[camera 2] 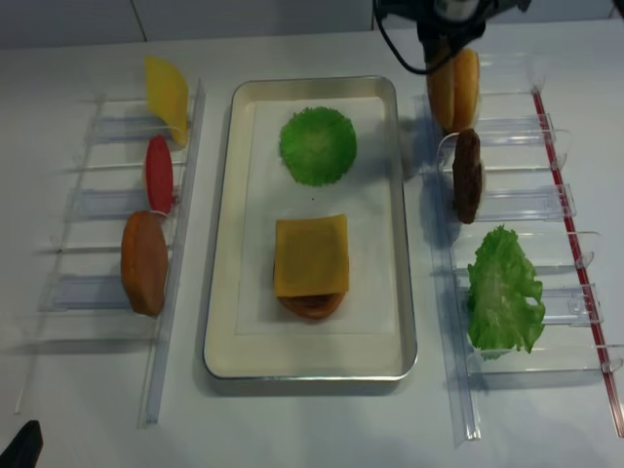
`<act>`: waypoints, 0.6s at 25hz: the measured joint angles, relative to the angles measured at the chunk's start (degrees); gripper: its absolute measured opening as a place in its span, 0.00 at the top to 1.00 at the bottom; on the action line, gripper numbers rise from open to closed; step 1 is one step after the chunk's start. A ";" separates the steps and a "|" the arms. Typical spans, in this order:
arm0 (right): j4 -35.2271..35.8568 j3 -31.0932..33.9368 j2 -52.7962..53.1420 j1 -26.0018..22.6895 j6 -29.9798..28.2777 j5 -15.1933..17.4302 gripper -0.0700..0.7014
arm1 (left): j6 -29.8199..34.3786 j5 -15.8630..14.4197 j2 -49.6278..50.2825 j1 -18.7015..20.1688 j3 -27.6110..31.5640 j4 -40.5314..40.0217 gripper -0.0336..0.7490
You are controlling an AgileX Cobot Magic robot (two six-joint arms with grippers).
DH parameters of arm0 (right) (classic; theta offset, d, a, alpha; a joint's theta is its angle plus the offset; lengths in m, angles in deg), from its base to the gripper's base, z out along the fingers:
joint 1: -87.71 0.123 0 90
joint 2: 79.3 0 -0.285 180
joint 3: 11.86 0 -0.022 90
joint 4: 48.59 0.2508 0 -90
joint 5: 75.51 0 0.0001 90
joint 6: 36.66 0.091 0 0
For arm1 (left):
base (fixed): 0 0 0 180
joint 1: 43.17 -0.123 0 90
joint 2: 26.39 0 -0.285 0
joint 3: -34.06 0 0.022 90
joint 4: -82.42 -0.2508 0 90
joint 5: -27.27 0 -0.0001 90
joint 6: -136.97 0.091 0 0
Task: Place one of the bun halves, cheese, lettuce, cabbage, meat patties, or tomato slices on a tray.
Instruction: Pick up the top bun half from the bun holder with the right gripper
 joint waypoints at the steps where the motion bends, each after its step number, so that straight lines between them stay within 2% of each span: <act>1: 0.31 0.00 0.79 0.00 -0.51 0.08 0.60 | 0.00 0.00 0.00 0.00 0.00 0.00 0.33; 10: 4.35 0.00 8.12 0.00 -5.65 0.63 0.60 | 0.00 0.00 0.00 0.00 0.00 0.00 0.33; 15: 9.94 1.89 14.01 0.00 -8.45 0.98 0.60 | 0.00 0.00 0.00 0.00 0.00 0.00 0.33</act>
